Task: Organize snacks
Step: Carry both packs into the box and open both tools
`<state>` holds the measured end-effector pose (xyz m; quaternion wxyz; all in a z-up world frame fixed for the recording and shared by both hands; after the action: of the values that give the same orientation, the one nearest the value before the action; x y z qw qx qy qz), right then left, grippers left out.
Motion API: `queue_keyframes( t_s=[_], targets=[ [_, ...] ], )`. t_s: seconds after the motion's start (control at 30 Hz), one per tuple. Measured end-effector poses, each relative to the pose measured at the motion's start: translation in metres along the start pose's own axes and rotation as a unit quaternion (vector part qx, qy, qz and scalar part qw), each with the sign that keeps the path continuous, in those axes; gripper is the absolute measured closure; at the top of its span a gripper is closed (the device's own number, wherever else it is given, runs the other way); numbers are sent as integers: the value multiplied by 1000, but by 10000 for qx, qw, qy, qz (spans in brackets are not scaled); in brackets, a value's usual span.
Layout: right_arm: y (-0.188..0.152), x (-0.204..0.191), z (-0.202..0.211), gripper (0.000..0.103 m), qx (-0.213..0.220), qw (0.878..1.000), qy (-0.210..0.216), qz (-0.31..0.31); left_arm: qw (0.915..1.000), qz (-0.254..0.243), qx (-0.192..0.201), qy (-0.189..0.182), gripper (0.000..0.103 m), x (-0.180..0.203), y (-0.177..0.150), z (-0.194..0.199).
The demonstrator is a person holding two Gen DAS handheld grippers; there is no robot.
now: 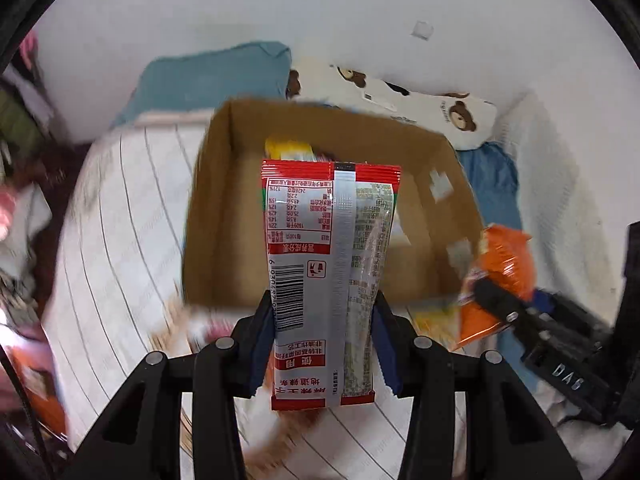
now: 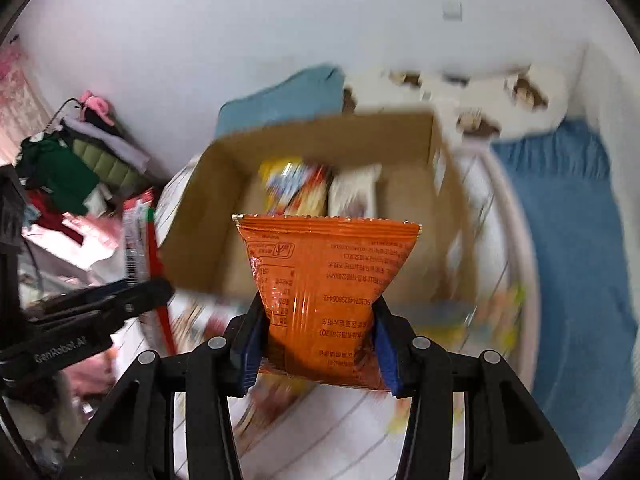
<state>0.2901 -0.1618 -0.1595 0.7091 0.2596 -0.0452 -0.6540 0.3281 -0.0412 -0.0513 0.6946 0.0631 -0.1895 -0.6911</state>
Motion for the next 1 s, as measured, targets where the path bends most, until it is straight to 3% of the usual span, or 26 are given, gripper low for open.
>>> queue_keyframes(
  t_s=[0.2, 0.37, 0.53, 0.6, 0.63, 0.67, 0.73, 1.0],
  targets=[
    [80, 29, -59, 53, -218, 9974, -680, 118, 9973, -116, -361, 631, 61, -30, 71, -53],
    [107, 42, -122, 53, -583, 9938, -941, 94, 9939, -52, -747, 804, 61, -44, 99, -99],
    [127, 54, -159, 52, -784, 9902, -1151, 100, 9898, -57, -1110, 892, 59, -46, 112, -128],
    [132, 60, -168, 42, -908, 9903, -1046, -92, 9889, 38, -1227, 834, 54, -47, 116, -136],
    [133, 62, -173, 25, -986, 9900, -1001, -153, 9894, 61, -1230, 770, 48, -47, 117, -138],
    [134, 63, -174, 10, -1012, 9896, -1008, -175, 9896, 87, -1234, 732, 31, -48, 118, -139],
    [136, 63, -175, 6, -996, 9898, -1005, -156, 9904, 128, -1173, 722, 5, -48, 119, -137],
    [117, 54, -175, 5, -1159, 9889, -913, -148, 9919, 319, -1063, 612, 4, -55, 103, -130]
  ],
)
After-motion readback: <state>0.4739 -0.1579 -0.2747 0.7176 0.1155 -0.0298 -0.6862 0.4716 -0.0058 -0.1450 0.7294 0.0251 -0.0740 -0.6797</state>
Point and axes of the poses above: each gripper's, at about its wrist camera, not at the fingertips, and z roughly against the way its jaws point, x to its right, y to its top, the point moved 5 cm from there along -z, roughly the way its jaws point, and after that the axes turned 2 degrees about -x, right-handed, at the moved point
